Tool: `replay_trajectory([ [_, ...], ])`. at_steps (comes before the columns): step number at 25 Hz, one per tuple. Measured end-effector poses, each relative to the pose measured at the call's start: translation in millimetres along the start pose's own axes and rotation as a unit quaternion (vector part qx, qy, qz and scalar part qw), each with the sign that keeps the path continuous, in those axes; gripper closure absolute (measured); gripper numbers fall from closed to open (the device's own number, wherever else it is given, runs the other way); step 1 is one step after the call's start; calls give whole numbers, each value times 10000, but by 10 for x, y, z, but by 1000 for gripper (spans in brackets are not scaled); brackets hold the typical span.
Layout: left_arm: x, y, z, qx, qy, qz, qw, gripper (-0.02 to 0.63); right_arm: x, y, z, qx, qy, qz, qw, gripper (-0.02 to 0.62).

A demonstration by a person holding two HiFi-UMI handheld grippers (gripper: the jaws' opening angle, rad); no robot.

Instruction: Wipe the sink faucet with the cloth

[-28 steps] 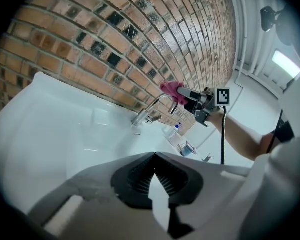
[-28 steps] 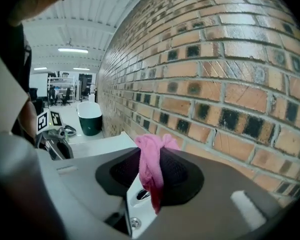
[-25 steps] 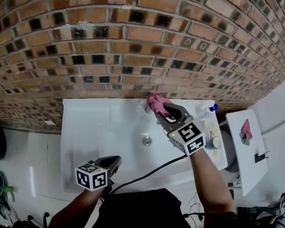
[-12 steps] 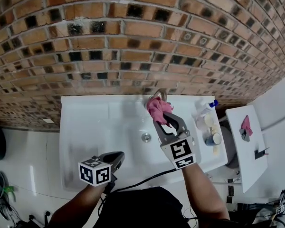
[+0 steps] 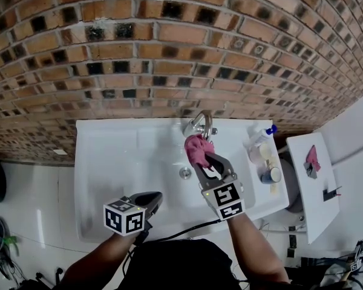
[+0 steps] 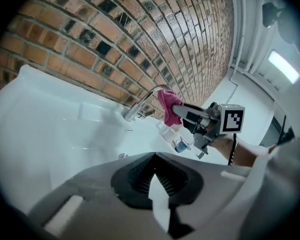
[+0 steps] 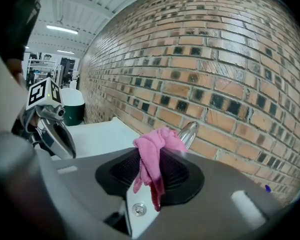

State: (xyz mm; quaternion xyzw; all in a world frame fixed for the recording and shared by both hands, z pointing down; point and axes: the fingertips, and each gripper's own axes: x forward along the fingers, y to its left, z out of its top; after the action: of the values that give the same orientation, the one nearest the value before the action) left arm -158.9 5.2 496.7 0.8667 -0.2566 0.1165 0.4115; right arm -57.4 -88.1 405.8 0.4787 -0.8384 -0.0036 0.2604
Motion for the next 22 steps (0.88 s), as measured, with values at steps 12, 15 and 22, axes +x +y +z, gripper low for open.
replay_trajectory([
  [12,-232,97,14,-104,-440,413,9981,600,-23,45,-279,387,346,299,9982,474],
  [15,-299,69,-9,-181,-605,556,9965,600,-128,50,-460,669,563,422,9953,474],
  [22,-384,-144,-256,-54,-681,907,9935,600,-792,110,-758,1886,418,923,9768,473],
])
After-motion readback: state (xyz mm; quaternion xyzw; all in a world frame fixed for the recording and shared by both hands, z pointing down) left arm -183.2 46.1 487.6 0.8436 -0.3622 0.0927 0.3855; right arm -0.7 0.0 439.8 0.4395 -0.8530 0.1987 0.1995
